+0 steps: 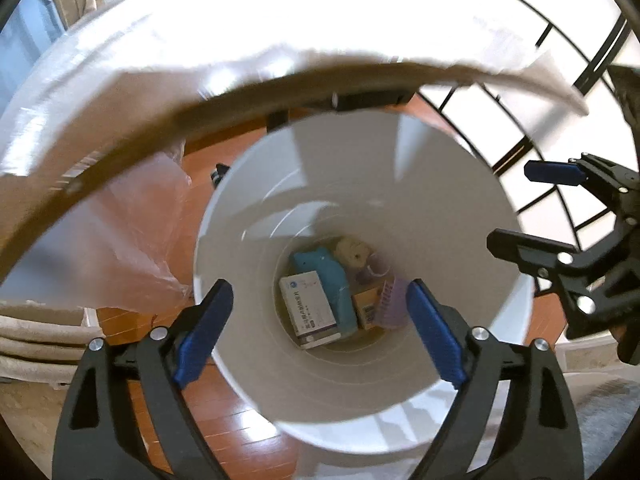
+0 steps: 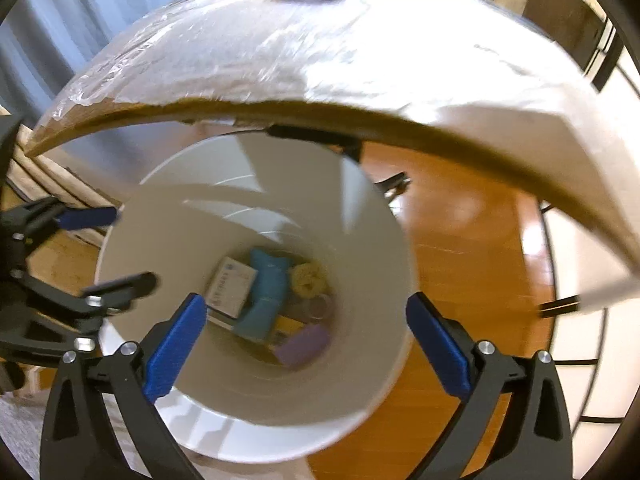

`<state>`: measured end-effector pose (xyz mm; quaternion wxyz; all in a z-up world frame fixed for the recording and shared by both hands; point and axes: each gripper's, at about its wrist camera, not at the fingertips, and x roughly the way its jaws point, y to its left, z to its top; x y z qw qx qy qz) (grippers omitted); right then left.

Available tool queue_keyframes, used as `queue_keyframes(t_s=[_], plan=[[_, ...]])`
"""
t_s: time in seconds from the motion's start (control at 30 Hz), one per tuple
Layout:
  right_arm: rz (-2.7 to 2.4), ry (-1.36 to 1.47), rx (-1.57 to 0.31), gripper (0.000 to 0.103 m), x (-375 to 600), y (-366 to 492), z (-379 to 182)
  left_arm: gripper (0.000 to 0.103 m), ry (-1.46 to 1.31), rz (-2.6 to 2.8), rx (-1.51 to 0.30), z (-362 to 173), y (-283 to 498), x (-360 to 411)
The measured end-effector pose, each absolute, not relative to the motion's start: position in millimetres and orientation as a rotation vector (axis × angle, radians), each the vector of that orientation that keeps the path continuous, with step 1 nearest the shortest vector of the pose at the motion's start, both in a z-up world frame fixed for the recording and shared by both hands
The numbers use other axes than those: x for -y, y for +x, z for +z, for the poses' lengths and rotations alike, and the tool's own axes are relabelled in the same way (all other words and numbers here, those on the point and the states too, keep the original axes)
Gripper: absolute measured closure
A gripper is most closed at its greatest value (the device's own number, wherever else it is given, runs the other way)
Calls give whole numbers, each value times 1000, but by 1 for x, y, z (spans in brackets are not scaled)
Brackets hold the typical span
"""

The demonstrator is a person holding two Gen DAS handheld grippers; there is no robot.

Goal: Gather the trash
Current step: 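Open both tools to drop the medicine box and tissue into the bucket, then move both tools back over the table toward the remaining boxes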

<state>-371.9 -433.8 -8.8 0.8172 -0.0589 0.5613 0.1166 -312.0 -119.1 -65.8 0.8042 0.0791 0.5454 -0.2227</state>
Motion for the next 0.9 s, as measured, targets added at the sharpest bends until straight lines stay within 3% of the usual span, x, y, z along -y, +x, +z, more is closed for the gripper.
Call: queue_keyframes(t_s=[0.43,0.73,0.9], plan=[[136,-268,-915,5,443,-367,88,6,94,-499,-924,35,-306,114],[176,-245,-797,5,457,-272,141,5,154,-482,-828,56,-246,141],[277,-168,-840,5,467,-202,150,5,110,-496,-873,49,-206,158]])
